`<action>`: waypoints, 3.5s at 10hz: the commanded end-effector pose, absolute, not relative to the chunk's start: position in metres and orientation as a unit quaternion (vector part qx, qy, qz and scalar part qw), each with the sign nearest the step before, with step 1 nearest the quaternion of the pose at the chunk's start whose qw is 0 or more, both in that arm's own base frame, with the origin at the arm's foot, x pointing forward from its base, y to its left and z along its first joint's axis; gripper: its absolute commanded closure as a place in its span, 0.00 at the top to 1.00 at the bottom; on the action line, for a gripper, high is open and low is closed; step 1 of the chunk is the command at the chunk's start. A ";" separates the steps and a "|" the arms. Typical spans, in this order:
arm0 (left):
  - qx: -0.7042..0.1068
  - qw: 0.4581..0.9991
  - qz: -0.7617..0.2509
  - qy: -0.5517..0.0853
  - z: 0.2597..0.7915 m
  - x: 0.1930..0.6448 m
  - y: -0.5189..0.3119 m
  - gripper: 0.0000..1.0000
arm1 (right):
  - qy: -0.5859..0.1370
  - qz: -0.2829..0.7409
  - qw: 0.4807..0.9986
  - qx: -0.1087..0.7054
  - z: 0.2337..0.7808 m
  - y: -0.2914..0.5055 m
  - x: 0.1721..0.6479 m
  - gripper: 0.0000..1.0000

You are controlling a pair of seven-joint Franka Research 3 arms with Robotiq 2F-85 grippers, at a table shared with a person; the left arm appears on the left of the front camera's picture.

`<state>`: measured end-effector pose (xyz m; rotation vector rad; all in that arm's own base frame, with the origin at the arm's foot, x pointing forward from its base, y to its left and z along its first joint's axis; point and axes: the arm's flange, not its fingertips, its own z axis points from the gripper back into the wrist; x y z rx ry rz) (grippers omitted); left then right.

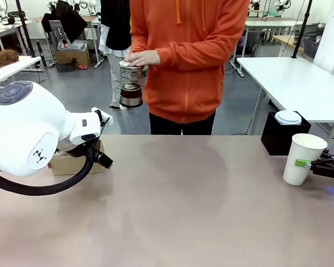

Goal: Pour a drink into a cup and package it in a carrier.
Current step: Pick up the 600 ml Paper Cup and place it in the middle top area of the table, then when a person places the Paper Cup Lid on the 600 ml Paper Cup , lift the 600 ml Paper Cup.

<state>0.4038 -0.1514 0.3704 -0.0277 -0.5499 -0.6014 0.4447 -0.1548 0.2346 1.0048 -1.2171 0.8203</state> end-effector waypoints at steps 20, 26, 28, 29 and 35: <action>-0.014 0.918 -0.293 -0.267 0.370 0.404 -0.151 1.00 | -0.587 0.297 0.636 0.405 0.280 0.110 0.554 0.80; -0.014 0.918 -0.293 -0.267 0.370 0.404 -0.151 1.00 | -0.582 0.298 0.644 0.397 0.268 0.102 0.561 0.80; -0.014 0.918 -0.293 -0.267 0.370 0.404 -0.151 1.00 | -0.582 0.298 0.644 0.397 0.268 0.102 0.561 0.80; -0.014 0.918 -0.293 -0.267 0.370 0.404 -0.151 1.00 | -0.582 0.298 0.644 0.397 0.268 0.102 0.561 0.80; -0.014 0.918 -0.293 -0.267 0.370 0.404 -0.151 1.00 | -0.582 0.298 0.644 0.397 0.268 0.102 0.561 0.80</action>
